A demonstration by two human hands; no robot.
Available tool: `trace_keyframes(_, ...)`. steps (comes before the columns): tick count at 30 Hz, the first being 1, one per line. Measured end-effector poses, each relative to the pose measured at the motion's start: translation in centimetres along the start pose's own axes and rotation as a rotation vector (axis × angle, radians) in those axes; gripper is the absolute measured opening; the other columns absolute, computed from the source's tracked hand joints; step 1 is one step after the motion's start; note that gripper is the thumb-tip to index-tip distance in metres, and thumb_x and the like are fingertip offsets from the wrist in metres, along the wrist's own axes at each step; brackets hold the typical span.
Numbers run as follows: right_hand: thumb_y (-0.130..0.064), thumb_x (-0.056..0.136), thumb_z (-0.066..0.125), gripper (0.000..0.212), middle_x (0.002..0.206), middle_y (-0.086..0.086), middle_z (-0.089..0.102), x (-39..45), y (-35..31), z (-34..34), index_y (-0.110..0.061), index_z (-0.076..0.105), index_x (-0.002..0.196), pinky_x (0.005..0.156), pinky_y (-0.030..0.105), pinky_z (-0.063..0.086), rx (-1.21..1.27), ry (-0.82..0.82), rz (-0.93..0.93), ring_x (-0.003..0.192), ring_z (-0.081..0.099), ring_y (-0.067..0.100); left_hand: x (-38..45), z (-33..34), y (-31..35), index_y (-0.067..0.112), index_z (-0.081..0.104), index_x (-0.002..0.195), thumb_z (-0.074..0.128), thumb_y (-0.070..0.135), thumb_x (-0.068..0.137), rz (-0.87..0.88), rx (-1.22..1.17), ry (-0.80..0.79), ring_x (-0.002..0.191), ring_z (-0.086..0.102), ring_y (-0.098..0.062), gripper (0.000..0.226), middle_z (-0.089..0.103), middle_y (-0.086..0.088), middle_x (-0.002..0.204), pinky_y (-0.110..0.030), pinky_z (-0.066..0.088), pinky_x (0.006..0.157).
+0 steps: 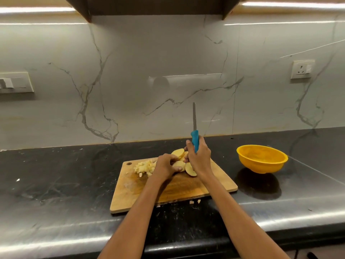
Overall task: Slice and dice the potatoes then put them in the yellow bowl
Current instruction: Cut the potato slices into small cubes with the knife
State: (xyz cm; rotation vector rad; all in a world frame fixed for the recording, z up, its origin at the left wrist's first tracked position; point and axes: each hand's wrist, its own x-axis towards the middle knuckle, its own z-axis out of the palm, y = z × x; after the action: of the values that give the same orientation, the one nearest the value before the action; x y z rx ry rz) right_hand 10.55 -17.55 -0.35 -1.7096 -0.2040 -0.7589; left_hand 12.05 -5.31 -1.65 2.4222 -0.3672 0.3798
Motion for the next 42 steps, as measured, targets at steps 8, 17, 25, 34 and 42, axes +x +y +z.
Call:
trace_keyframes(8,-0.044,0.091,0.058,0.038,0.075,-0.003,0.053,-0.5,0.3,-0.7,-0.008,0.062,0.102,0.052,0.01,0.031,-0.436,0.1,-0.023,0.056,0.044,0.006,-0.2,0.2,-0.2,0.012,0.061,0.119,0.067,0.012,0.084,-0.002,0.013,-0.031,0.111,0.056,-0.018,0.036,0.062,-0.006,0.121,-0.028,0.045,0.097)
trace_keyframes(17,-0.04,0.094,0.053,0.027,0.067,-0.007,0.042,-0.3,0.5,-0.5,-0.014,0.05,0.091,0.056,0.016,0.034,-0.239,0.097,0.069,0.058,0.041,0.008,-0.4,0.1,-0.3,0.015,0.05,0.132,0.068,0.014,0.083,0.071,0.135,-0.018,0.115,0.049,-0.02,0.052,0.05,-0.007,0.129,-0.031,0.042,0.101)
trace_keyframes(25,-0.042,0.093,0.054,0.032,0.071,-0.004,0.047,-0.3,0.9,-0.6,-0.01,0.055,0.094,0.055,0.012,0.033,-0.274,0.111,0.062,0.059,0.043,0.007,-0.5,-0.1,0.2,0.016,0.048,0.121,0.067,0.007,0.082,0.063,0.049,0.043,0.111,0.053,-0.018,0.043,0.053,-0.005,0.124,-0.026,0.046,0.094)
trace_keyframes(34,-0.042,0.094,0.053,0.03,0.068,-0.005,0.044,-0.3,0.7,-0.7,-0.013,0.051,0.088,0.055,0.013,0.032,-0.249,0.115,0.073,0.058,0.041,0.006,-0.5,-1.3,-0.4,0.013,0.059,0.095,0.064,-0.002,0.082,0.108,-0.273,0.244,0.092,0.06,-0.014,0.02,0.062,-0.001,0.095,-0.013,0.047,0.077)
trace_keyframes(42,-0.041,0.094,0.053,0.03,0.07,-0.004,0.043,-0.4,0.3,-0.9,-0.012,0.048,0.093,0.055,0.014,0.035,-0.174,0.066,0.118,0.06,0.041,0.008,-1.2,-1.8,-0.2,0.011,0.059,0.117,0.062,0.008,0.087,-0.025,-0.331,0.145,0.104,0.053,-0.011,0.03,0.059,0.001,0.114,-0.023,0.048,0.088)
